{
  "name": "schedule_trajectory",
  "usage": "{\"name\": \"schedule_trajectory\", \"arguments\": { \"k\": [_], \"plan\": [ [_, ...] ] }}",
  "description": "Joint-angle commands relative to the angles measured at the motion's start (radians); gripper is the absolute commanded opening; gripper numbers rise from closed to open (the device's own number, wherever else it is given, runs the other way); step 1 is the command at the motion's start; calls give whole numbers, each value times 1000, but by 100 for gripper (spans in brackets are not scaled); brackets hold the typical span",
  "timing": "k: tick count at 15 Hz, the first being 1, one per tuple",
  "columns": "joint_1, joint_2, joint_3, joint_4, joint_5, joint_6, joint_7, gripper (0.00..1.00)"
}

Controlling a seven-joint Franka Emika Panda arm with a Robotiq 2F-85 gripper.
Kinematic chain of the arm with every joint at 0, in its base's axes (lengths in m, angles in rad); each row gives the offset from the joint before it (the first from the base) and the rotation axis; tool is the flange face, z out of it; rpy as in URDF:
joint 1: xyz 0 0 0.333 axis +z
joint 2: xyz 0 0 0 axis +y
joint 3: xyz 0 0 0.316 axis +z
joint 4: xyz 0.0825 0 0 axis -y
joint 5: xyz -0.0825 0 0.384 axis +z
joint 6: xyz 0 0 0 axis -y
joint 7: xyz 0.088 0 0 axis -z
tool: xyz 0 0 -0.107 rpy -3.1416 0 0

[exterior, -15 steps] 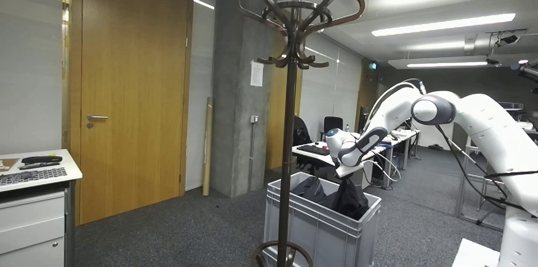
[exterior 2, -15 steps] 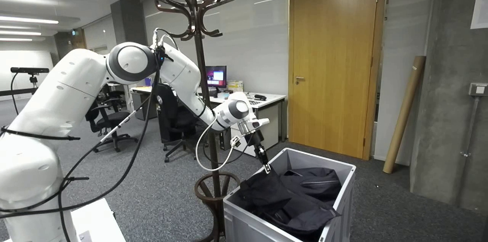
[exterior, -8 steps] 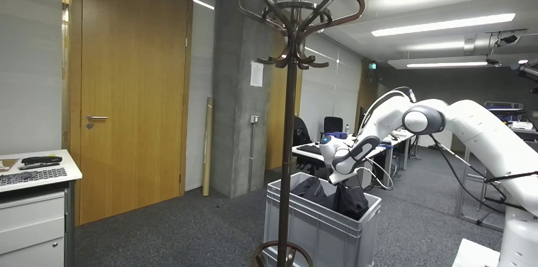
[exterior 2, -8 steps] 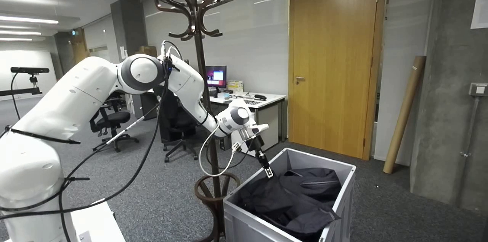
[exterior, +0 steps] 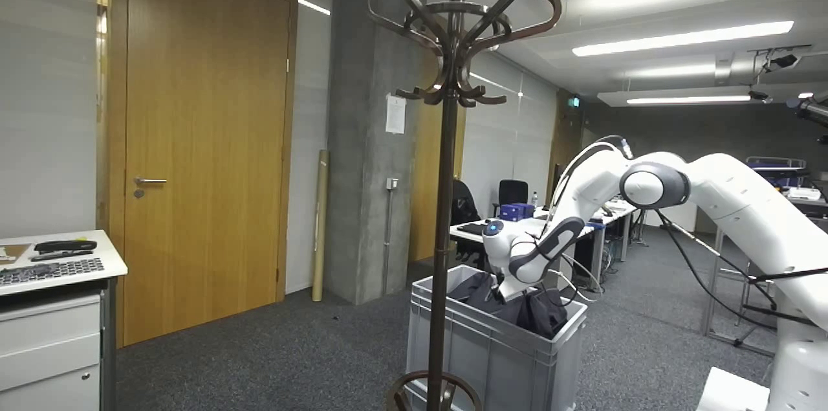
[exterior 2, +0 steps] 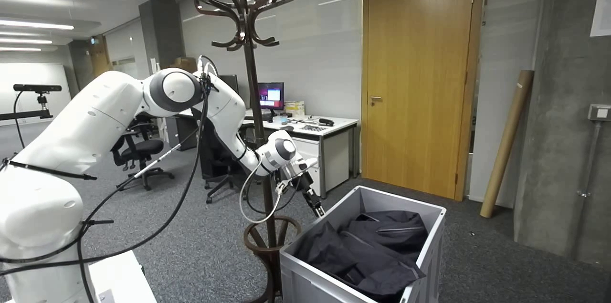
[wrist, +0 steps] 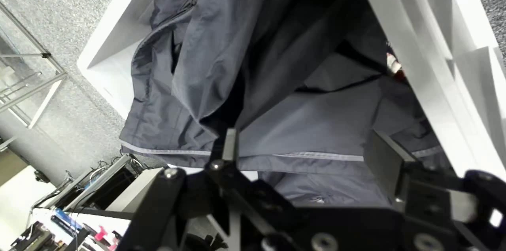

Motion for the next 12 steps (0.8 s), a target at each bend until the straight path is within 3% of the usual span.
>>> {"name": "schedule_trajectory", "arguments": {
  "k": [1, 6, 12],
  "plan": [
    [27, -86, -14, -131, -61, 68, 44, 100],
    [14, -187, 15, -254, -55, 52, 3, 100],
    [-21, -436, 54, -492, -33, 23, -52, 100]
  ]
}}
